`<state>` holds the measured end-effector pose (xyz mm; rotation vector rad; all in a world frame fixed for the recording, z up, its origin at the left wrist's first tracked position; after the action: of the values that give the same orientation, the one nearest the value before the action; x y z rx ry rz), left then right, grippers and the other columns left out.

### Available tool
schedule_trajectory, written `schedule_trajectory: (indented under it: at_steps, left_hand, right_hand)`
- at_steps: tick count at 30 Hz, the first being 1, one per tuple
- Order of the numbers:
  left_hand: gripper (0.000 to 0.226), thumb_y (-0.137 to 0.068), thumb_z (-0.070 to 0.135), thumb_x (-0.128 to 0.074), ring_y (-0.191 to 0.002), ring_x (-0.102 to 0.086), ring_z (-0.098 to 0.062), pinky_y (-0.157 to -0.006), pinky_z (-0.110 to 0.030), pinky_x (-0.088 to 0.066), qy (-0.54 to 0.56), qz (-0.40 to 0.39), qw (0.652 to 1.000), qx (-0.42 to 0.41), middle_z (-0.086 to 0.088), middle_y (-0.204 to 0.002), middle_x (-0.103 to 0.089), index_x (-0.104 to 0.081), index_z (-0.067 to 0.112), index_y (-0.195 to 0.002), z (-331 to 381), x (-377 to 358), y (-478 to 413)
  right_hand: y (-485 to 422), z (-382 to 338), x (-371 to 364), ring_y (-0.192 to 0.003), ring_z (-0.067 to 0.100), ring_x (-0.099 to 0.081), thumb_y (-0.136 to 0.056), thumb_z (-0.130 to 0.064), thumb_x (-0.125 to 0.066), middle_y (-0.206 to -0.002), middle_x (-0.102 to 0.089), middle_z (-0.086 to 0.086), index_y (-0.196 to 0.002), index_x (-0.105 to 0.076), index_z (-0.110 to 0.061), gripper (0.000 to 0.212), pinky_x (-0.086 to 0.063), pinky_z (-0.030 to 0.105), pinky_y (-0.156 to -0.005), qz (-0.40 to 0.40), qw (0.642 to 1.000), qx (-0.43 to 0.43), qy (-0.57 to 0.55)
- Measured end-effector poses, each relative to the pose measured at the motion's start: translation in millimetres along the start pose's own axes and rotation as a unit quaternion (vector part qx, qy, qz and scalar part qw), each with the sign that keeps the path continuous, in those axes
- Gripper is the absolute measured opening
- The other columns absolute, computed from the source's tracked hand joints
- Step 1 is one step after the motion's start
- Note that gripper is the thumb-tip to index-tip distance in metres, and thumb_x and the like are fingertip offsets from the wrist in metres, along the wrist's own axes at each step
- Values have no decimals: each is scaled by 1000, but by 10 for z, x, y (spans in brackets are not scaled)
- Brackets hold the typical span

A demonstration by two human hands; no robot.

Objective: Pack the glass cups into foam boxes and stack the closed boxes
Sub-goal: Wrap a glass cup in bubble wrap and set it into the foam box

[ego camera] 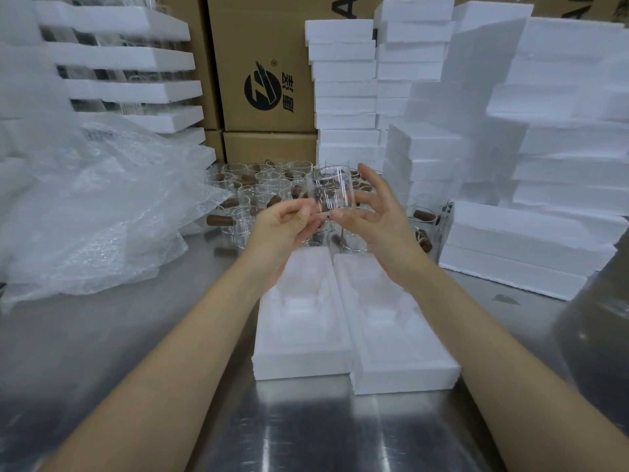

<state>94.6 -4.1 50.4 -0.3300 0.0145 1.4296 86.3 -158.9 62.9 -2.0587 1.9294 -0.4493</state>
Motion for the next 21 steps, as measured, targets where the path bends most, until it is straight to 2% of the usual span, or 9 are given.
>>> schedule_trajectory:
  at_steps: [3, 5, 9, 13, 15, 18, 19, 21]
  left_hand:
    - [32, -99, 24, -51, -114, -63, -22, -100, -27, -49, 14, -23, 1000, 6, -16, -121, -65, -60, 0, -117, 11, -24, 15]
    - [41, -91, 33, -59, -113, -64, -20, -100, -26, -48, 7, -48, 999, -1, -10, -119, -68, -61, 3, -118, 27, -49, 21]
    - [73, -70, 39, -72, -116, -62, -14, -102, -25, -46, 1, -34, 999, -10, -4, -124, -66, -55, 1, -130, 38, -13, 3]
    - [75, -71, 39, -73, -116, -61, -11, -97, -21, -48, 7, -38, 999, -11, 0, -124, -66, -53, 2, -133, 20, -7, -6]
    - [75, -72, 41, -75, -118, -60, -14, -102, -24, -46, 14, -50, 999, -4, 3, -125, -66, -54, 4, -133, 14, -17, -2]
    - [88, -69, 43, -79, -126, -54, -14, -108, -30, -40, -9, -59, 998, 11, 4, -141, -52, -44, 8, -141, -4, -43, -2]
    - [84, -71, 39, -79, -125, -54, -13, -108, -30, -41, -2, -55, 998, 15, 4, -139, -52, -43, 9, -141, -8, -37, -6]
    - [55, -81, 26, -75, -118, -61, -16, -105, -29, -45, 53, -49, 997, 24, 0, -126, -61, -48, 10, -126, -14, -20, -18]
  right_hand:
    - [10, -84, -13, -71, 3, -62, -74, -17, -82, -110, -53, -4, -131, -44, -39, 72, -53, 20, -70, 18, 997, 55, 49]
    - [15, -113, -24, -62, 4, -56, -75, -10, -82, -102, -51, -4, -122, -45, -42, 68, -55, 23, -66, 14, 995, 74, 58]
    - [10, -112, -29, -63, 9, -57, -76, -1, -78, -96, -50, -3, -116, -45, -39, 64, -56, 39, -73, 6, 996, 78, 51]
    - [15, -104, -38, -64, 10, -58, -76, 0, -78, -96, -50, -2, -115, -46, -40, 64, -56, 48, -76, 11, 996, 75, 54]
    - [14, -108, -40, -63, 10, -57, -77, 0, -77, -96, -50, -3, -115, -46, -40, 63, -56, 49, -75, 13, 995, 78, 59]
    - [13, -113, -58, -61, 7, -56, -78, 1, -76, -96, -50, -3, -118, -46, -37, 63, -56, 40, -72, 1, 994, 84, 63]
    - [15, -115, -64, -61, 6, -56, -79, 2, -75, -96, -51, -3, -121, -46, -36, 64, -55, 35, -72, -5, 995, 87, 56]
    - [7, -110, -31, -60, 3, -55, -81, 9, -67, -94, -51, -2, -127, -43, -37, 69, -53, 24, -68, 8, 996, 84, 42]
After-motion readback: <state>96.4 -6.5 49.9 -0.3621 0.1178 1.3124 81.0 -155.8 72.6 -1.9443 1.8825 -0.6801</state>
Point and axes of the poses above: each hand's wrist, its own y-axis away from the middle knuckle, its own x-axis out of the back of the hand, z = x × y, the point moved 5 cm from there along -y, towards the middle knuckle
